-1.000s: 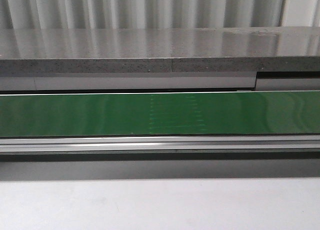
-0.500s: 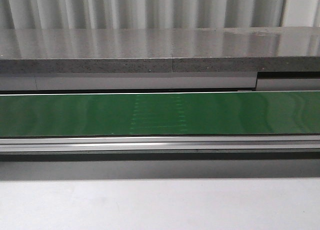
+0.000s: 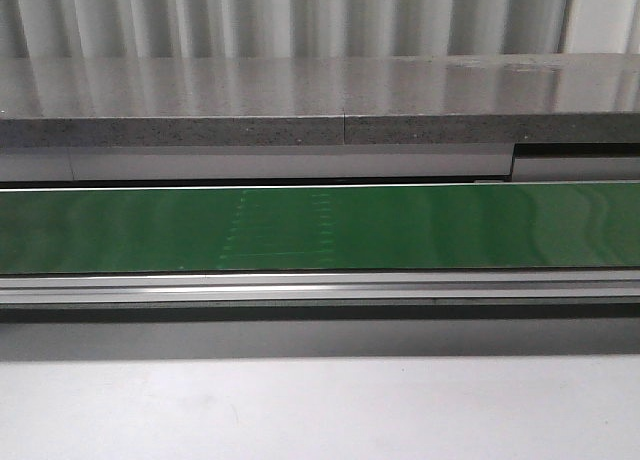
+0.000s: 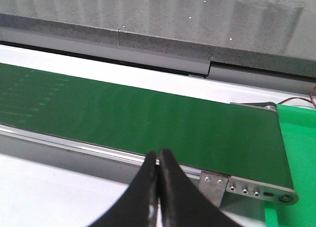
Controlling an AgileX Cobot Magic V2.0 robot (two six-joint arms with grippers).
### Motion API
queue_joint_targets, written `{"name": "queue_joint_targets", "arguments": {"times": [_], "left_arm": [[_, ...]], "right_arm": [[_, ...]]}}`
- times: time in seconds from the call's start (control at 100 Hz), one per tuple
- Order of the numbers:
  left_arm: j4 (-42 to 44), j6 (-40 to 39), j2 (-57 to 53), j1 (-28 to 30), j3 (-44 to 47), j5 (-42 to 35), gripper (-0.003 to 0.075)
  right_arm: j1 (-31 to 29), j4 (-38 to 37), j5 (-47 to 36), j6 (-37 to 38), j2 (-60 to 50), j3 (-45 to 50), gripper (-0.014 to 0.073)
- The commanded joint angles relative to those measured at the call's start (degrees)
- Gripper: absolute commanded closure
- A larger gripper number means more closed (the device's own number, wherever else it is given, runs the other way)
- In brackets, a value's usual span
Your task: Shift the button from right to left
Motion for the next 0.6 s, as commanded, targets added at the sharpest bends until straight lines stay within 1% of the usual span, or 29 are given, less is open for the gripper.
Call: {"name": "queue_joint_targets", "arguments": {"times": [0.0,0.15,0.26,0.47,0.59], "left_arm": [[-1.91,-0.75,-7.19,-2.82,2.18,-6.14,0.074],[-2.51,-0.75,-15.95,-7.47,10.45,-12.44,0.074],[-4.48,-0.75,-22.37,-9.29,16.47,-16.7,0.074],[-5.95,-0.75,-35.19,-10.31,27.15,-21.8,0.074],[-6.95,-0.75,-42.2,-10.31,31.56,-22.72,0.074]], "right_arm": [[0.1,0.15,-4.21,-0.32,0.55,-1.41,0.066],[0.1,0.15,-4.21,-0.32,0.55,-1.41,0.066],[0.1,0.15,-4.21,-0.32,0.55,-1.41,0.066],[0.1,0.15,-4.21,-0.32,0.55,-1.41,0.066],[0.1,0.15,-4.21,-0.32,0.55,-1.41,0.066]]}}
